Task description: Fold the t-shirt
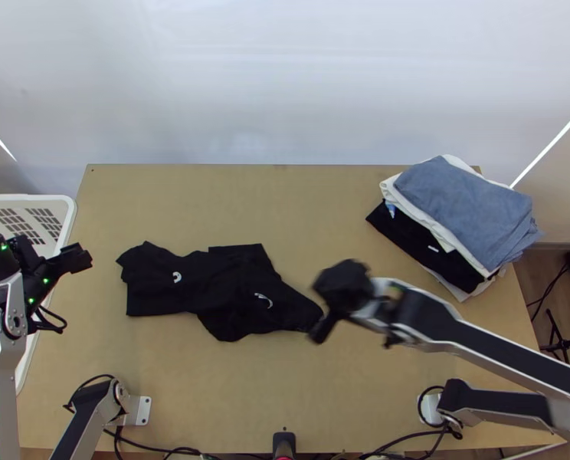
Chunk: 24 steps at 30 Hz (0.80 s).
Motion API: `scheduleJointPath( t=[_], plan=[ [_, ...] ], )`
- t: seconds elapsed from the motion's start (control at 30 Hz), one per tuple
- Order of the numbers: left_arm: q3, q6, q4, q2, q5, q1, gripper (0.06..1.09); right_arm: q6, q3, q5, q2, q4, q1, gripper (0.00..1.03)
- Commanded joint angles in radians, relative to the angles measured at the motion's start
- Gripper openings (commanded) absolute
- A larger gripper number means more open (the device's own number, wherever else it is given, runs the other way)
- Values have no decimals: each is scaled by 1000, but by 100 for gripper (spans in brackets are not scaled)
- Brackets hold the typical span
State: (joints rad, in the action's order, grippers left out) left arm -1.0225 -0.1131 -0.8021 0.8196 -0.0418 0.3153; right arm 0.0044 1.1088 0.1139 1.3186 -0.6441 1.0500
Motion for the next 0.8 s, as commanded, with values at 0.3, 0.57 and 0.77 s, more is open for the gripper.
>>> scheduleJointPath(
  t=[0.3, 0.57, 0.77],
  plan=[
    [67, -36, 86, -17, 0, 2, 104, 451, 706, -410, 668, -269, 160, 98],
    [82, -31, 112, -14, -1, 2, 104, 625, 734, -415, 676, -267, 168, 96],
    [71, -28, 118, -4, 0, -4, 104, 580, 726, -413, 719, -253, 148, 84]
  ],
)
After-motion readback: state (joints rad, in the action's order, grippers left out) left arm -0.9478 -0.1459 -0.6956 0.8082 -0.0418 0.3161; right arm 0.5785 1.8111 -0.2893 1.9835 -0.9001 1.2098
